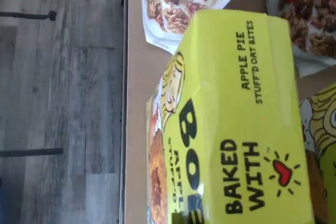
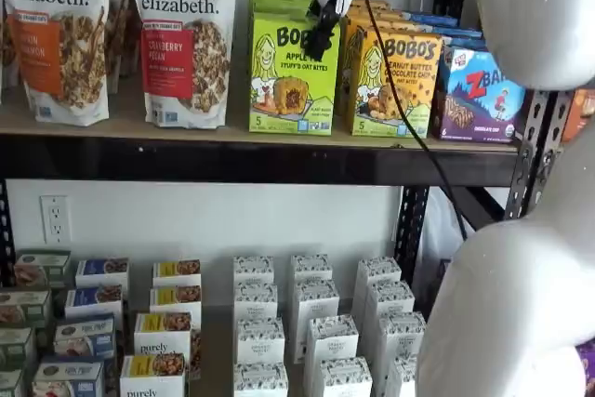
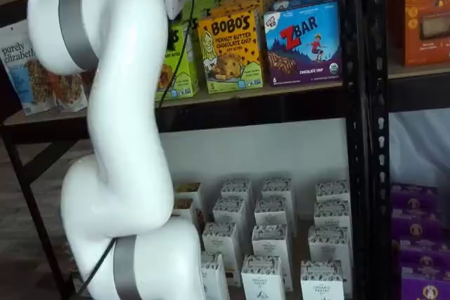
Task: Pick the green box on the top shelf, the fourth from the left
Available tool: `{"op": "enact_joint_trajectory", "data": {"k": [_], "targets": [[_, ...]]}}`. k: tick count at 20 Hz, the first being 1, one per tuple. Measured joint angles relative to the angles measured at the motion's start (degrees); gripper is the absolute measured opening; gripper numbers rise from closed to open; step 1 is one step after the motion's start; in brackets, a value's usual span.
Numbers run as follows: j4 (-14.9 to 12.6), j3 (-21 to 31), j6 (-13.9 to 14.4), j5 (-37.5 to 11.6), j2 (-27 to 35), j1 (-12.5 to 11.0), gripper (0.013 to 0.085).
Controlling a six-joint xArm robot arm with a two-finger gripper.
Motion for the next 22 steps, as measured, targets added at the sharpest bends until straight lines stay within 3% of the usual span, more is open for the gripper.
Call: {"op": "enact_joint_trajectory", "data": {"k": [4, 11, 20, 22], "targets": [[-0.1, 0.0, 0.0, 0.2, 0.0, 0.0, 0.0490], [-0.1, -0.2, 0.1, 0.4, 0.0, 0.0, 0.0330], [-0.1, 0.1, 0.1, -0.2, -0.4, 0.1, 0.0330], [0.1, -0.1, 0.1, 0.0, -0.3, -0.1, 0.0290]]}}
